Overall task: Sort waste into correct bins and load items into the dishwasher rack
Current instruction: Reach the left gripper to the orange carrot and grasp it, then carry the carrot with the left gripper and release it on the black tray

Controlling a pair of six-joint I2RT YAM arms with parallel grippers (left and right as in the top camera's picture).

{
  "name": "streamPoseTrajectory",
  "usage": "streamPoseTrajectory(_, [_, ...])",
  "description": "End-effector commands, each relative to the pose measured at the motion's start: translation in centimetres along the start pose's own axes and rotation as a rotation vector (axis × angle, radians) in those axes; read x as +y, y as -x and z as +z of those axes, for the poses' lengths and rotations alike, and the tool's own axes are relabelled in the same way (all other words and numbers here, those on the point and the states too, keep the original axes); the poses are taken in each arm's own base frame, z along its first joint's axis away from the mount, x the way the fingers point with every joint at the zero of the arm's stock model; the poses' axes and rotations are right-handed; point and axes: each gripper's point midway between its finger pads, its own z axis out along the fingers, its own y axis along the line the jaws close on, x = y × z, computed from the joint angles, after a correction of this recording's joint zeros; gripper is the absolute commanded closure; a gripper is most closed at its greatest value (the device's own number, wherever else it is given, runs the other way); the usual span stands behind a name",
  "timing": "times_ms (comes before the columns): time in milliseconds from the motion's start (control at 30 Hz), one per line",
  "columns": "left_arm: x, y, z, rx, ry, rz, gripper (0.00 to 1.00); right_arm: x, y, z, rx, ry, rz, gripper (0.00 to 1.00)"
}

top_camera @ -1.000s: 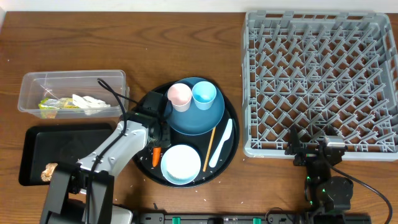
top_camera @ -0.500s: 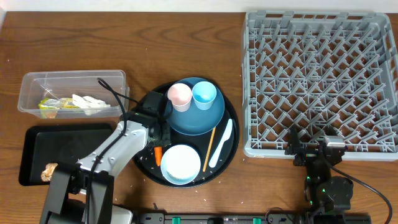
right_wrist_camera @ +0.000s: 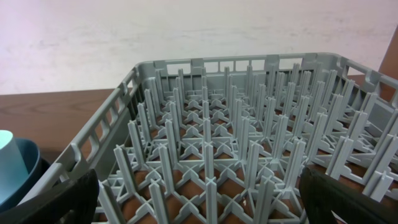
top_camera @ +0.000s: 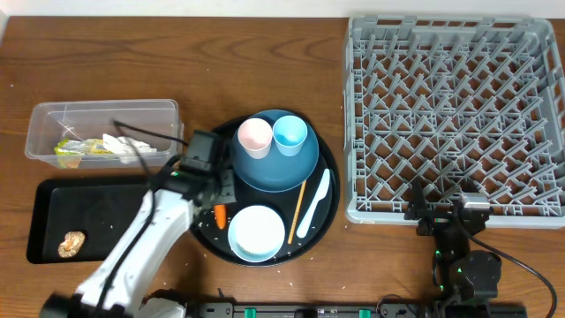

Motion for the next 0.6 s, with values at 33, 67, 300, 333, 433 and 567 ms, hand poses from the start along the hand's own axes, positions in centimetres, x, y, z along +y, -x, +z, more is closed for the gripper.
streamPoseTrajectory(33, [3.1,2.5,-2.8,-0.110,0.033,-0.199,0.79,-0.2,0.0,0.0,-0.002,-0.011,0.005,0.01])
streamPoseTrajectory(67, [4.1,2.7,-3.3,-0.127,0.040,-0.254,0.79,-0.2,0.0,0.0,-0.002,-0.011,0.005,0.01])
streamPoseTrajectory(300, [12.7,3.6,-7.1,-0.278,0.119,-0.636,0.79,-0.2,0.0,0.0,-0.002,-0.011,0.005,0.01])
streamPoseTrajectory(333, [13.7,3.5,-7.5,-0.293,0.133,-0.680,0.79,-0.2,0.0,0.0,-0.002,-0.011,0.005,0.01])
streamPoseTrajectory(433, [16.8,2.6,-8.4,-0.312,0.182,-0.798,0.79,-0.2,0.0,0.0,-0.002,-0.011,0.005,0.01])
streamPoseTrajectory(567, [20.8,1.1,-8.7,-0.320,0.248,-0.963,0.79,-0.2,0.0,0.0,-0.002,-0.011,0.005,0.01])
